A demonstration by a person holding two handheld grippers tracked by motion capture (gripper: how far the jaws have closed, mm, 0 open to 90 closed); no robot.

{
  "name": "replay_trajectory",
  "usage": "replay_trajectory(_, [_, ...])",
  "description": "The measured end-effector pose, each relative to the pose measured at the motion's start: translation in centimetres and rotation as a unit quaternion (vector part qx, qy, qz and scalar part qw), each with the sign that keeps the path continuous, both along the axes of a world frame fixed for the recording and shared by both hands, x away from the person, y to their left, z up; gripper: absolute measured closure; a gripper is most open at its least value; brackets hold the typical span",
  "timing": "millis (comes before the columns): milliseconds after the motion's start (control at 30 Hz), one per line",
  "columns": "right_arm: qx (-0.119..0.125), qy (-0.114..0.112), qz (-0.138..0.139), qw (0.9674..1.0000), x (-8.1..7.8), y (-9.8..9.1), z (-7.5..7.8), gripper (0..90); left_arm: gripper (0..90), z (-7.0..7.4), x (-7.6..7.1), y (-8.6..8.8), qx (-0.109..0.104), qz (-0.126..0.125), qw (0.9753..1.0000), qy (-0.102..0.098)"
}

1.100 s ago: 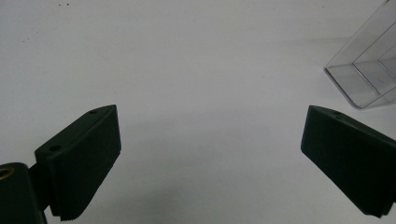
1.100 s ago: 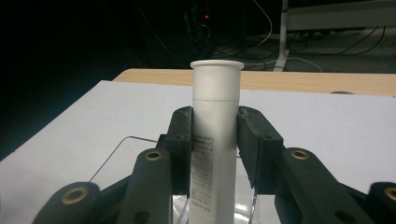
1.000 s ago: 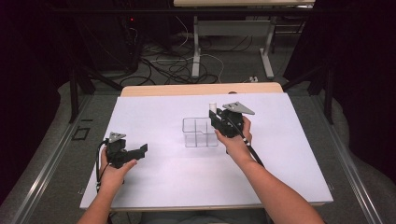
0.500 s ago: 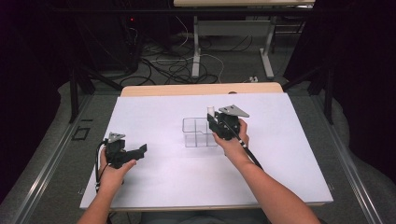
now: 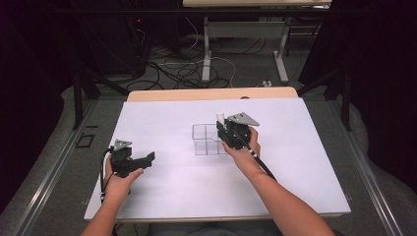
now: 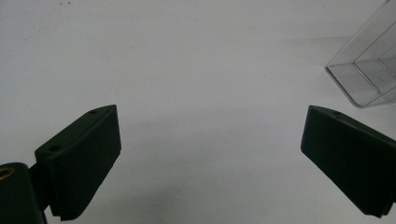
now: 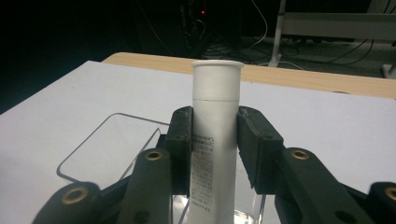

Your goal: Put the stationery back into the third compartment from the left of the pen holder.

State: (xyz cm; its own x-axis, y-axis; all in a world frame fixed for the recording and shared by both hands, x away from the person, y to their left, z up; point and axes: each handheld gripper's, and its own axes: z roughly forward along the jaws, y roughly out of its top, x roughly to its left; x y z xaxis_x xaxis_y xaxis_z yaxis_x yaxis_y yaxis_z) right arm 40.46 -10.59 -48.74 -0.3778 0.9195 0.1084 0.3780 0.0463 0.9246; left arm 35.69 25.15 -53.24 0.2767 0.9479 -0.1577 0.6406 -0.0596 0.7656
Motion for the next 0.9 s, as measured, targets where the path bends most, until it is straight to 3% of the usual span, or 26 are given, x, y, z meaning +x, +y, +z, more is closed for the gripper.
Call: replay_trajectory(900, [-0.008, 0.011, -0.004, 0.9999, -0.1, -0.6, -1.8, 66.0, 5.1, -0.1, 0.1, -0.1, 0.0, 0.001, 1.0, 0.0])
